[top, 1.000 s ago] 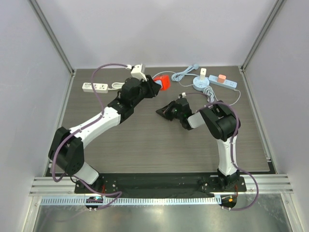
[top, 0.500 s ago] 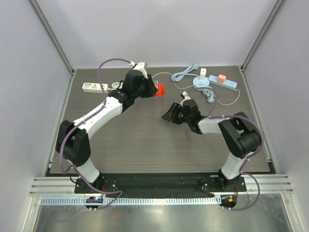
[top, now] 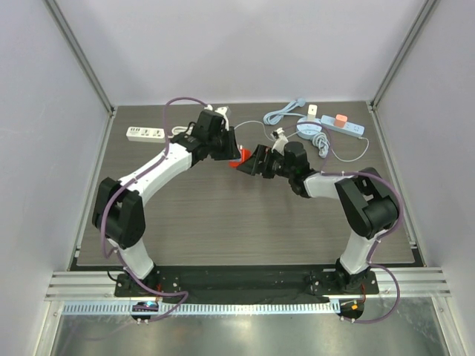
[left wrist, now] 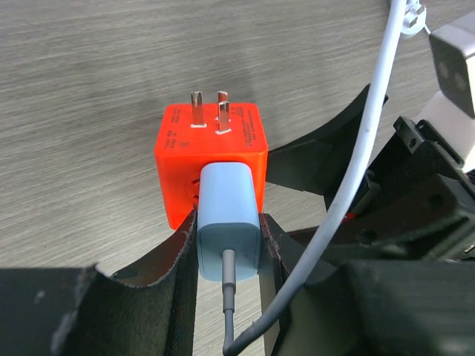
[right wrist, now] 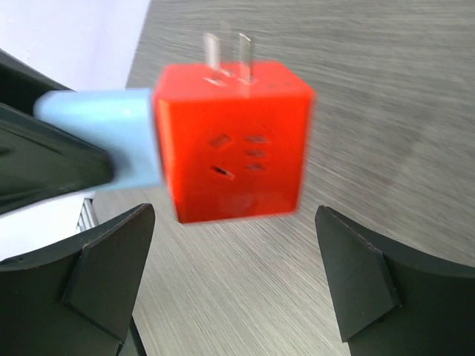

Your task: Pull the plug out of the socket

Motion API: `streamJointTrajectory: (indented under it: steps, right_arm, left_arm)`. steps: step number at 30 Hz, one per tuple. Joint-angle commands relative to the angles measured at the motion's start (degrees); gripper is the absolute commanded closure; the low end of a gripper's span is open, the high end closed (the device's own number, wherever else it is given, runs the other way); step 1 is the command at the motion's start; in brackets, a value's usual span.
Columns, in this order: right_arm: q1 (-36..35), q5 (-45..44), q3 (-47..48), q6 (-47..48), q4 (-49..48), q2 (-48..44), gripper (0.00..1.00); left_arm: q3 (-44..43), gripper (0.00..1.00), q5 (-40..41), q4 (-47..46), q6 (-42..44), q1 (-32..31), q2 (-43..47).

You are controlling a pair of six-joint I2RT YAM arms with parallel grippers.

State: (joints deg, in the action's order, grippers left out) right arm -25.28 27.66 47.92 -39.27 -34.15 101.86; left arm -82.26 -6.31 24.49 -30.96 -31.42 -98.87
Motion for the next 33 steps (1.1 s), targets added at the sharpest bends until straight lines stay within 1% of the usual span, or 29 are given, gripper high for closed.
streamJointTrajectory:
  steps: [1, 2, 5, 6, 8, 9, 12, 13, 15, 17, 18, 20, 21, 22, 24, 25, 27, 28, 31, 33]
  right_arm:
    - [0.0, 2.5, 2.6, -0.1, -6.9, 1.1, 0.05]
    - [0.0, 2.1, 2.8, -0.3, -7.5, 1.4, 0.05]
    - [0.0, 2.0, 3.5, -0.1, -9.3, 3.7, 0.11]
    - [0.0, 2.8, 3.7, 0.0, -9.9, 4.2, 0.17]
    - [0.0, 3.5, 3.9, 0.2, -11.8, 5.5, 0.26]
    - [0.0, 4.0, 3.8, 0.2, -12.6, 5.9, 0.37]
    - [0.0, 4.2, 3.0, -1.1, -17.7, 7.6, 0.57]
    - [0.1, 3.3, 2.9, -1.9, -19.6, 7.8, 0.67]
    - [0.0, 1.4, 3.3, -4.7, -19.6, 8.4, 0.98]
    - [-0.2, -2.1, 4.3, -6.5, -16.5, 8.4, 0.99]
    - [-0.4, -7.0, 4.5, -7.9, -12.1, 7.7, 0.99]
    - [-0.6, -11.4, 5.4, -8.4, -5.7, 7.6, 0.99]
    - [-0.6, -13.0, 5.7, -8.5, -3.3, 8.1, 0.99]
    - [-0.6, -14.1, 6.0, -9.7, 0.3, 8.7, 0.99]
    - [-0.2, -15.3, 7.2, -10.9, 3.0, 10.2, 0.99]
    - [0.0, -15.4, 7.2, -13.3, 4.0, 11.7, 0.99]
    - [0.2, -15.7, 7.1, -15.9, 4.6, 13.0, 0.99]
    - [0.2, -15.5, 7.0, -17.7, 4.4, 14.1, 0.99]
    - [0.5, -13.1, 7.7, -20.6, 2.8, 16.5, 0.99]
    - [0.8, -11.7, 7.8, -21.6, 1.8, 17.2, 0.99]
  left_arm:
    - [-3.3, 1.00, -3.4, -0.1, 0.6, 0.0, -0.2]
    - [-3.4, 1.00, -3.6, -0.2, 0.5, 0.0, -0.3]
    - [-4.0, 1.00, -5.3, -0.1, 0.2, 0.0, -0.7]
    - [-4.3, 1.00, -5.6, 0.1, 0.2, 0.0, -0.9]
    - [-4.4, 1.00, -6.3, 0.5, 0.3, 0.0, -0.9]
    - [-4.3, 1.00, -6.3, 0.5, 0.3, 0.0, -0.8]
    - [-4.5, 1.00, -7.1, 0.5, 0.4, 0.0, -1.0]
    - [-4.6, 1.00, -7.4, 0.6, 0.4, 0.0, -1.2]
    - [-4.6, 1.00, -7.8, 0.6, 0.3, 0.0, -1.6]
    - [-3.7, 1.00, -7.2, -0.3, 0.3, 0.0, -1.3]
    - [-2.2, 1.00, -5.8, -1.9, 0.3, -0.2, -0.5]
    - [-0.5, 1.00, -2.9, -4.3, 0.0, -0.7, 1.0]
    - [0.3, 1.00, -1.4, -5.3, -0.7, -1.0, 1.6]
    - [1.0, 1.00, 1.2, -6.9, -3.3, -1.4, 2.1]
    - [1.1, 1.00, 3.7, -7.4, -4.7, -2.6, 3.0]
    - [1.0, 1.00, 8.1, -7.2, -4.8, -3.1, 3.4]
    - [1.7, 1.00, 11.3, -7.9, -4.4, -4.7, 5.2]
    - [2.4, 1.00, 13.1, -9.8, -4.3, -5.1, 5.8]
    - [4.0, 1.00, 13.4, -12.6, -4.1, -5.1, 7.1]
    - [4.0, 1.00, 10.9, -13.7, -3.7, -4.7, 7.1]
